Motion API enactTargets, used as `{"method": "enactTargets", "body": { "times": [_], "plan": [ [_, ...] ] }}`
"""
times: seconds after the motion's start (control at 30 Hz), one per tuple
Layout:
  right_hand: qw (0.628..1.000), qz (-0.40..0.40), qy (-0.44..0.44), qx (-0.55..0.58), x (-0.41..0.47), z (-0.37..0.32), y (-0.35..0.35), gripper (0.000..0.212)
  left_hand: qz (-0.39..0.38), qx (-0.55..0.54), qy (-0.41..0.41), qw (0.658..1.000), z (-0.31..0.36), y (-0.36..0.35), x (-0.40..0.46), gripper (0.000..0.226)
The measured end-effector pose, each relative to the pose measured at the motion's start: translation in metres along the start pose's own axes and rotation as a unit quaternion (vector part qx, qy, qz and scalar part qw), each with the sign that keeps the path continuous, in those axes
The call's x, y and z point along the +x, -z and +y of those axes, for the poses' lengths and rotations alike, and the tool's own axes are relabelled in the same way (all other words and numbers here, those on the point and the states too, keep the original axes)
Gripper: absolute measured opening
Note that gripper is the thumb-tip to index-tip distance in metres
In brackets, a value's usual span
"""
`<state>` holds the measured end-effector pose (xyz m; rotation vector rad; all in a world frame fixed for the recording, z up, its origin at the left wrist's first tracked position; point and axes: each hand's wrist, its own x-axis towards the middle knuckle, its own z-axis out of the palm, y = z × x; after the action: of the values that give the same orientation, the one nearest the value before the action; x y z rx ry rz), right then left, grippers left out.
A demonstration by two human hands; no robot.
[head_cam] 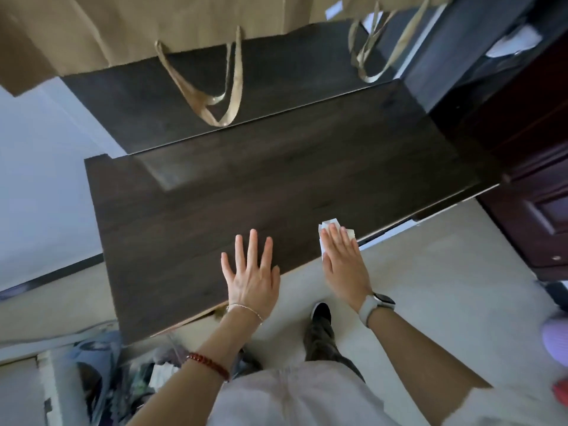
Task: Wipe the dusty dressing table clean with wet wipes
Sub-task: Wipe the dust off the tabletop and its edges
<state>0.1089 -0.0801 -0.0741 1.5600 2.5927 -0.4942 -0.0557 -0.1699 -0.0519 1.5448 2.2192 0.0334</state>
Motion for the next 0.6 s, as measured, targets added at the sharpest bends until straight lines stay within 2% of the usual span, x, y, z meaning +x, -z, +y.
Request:
{"method": "enactTargets", "body": {
  "times": [0.13,0.27,0.47,0.6],
  "plan": [
    [1.000,0.012,-0.010,-0.004,0.027,0.059,0.024,0.053,-0.018,0.033,-0.016,0.999,0.057,0.000,0.041,0.055],
    [0.999,0.036,-0.021,-0.009,0.061,0.134,0.051,0.065,-0.026,0.033,-0.015,0.999,0.122,-0.003,0.085,0.055],
    [0.994,0.052,-0.100,-0.002,0.118,0.255,0.091,0.057,-0.031,0.044,-0.025,0.998,0.233,-0.012,0.162,0.054],
    [0.990,0.068,-0.125,0.022,0.155,0.297,0.110,0.051,-0.024,0.044,-0.023,0.998,0.280,-0.015,0.198,0.054]
  ]
}}
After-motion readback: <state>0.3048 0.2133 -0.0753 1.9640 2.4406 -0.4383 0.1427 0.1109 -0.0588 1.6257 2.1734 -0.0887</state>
